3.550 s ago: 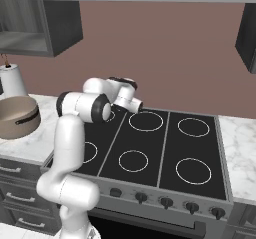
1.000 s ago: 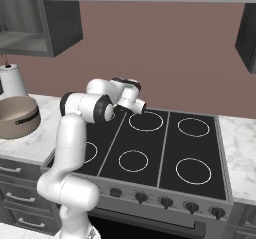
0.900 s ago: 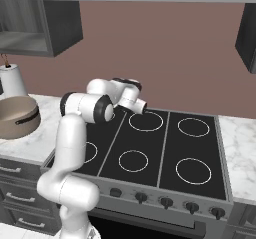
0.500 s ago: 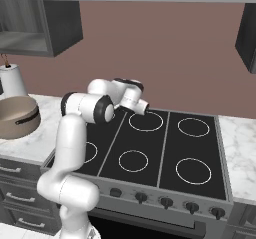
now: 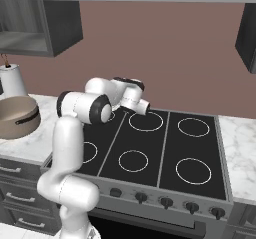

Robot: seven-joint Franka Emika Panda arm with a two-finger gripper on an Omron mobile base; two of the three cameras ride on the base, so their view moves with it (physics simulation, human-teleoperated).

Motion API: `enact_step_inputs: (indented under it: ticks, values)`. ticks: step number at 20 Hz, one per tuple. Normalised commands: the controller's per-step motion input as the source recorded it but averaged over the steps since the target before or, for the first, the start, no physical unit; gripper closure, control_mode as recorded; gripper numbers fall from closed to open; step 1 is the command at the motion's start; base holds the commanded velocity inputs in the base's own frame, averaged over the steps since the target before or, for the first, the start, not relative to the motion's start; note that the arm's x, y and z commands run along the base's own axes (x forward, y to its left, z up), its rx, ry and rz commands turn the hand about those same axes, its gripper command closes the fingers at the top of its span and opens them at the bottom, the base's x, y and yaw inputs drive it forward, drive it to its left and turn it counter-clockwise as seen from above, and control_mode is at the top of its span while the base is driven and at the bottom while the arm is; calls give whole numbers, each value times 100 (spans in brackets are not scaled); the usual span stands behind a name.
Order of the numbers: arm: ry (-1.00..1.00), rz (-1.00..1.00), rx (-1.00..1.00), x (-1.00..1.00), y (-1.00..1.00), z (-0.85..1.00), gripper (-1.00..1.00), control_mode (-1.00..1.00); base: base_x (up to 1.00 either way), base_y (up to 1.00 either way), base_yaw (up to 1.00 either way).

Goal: Pick the kettle from the cabinet and place it on a stove burner. Then pick the pot from the counter and place it on another stove burner. Finally, turn both burners on.

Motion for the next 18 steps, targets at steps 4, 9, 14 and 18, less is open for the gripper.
enact_step_inputs:
  ticks: [4, 9, 14, 18]
  values:
    - [-5, 0, -8, -41, 0, 29, -100, -100, 0, 0, 0]
    - [-5, 0, -9, -41, 0, 30, -100, -100, 0, 0, 0]
    - [-8, 0, -10, -42, 0, 32, -100, -100, 0, 0, 0]
    - [-10, 0, -11, -38, 0, 35, -100, -100, 0, 0, 0]
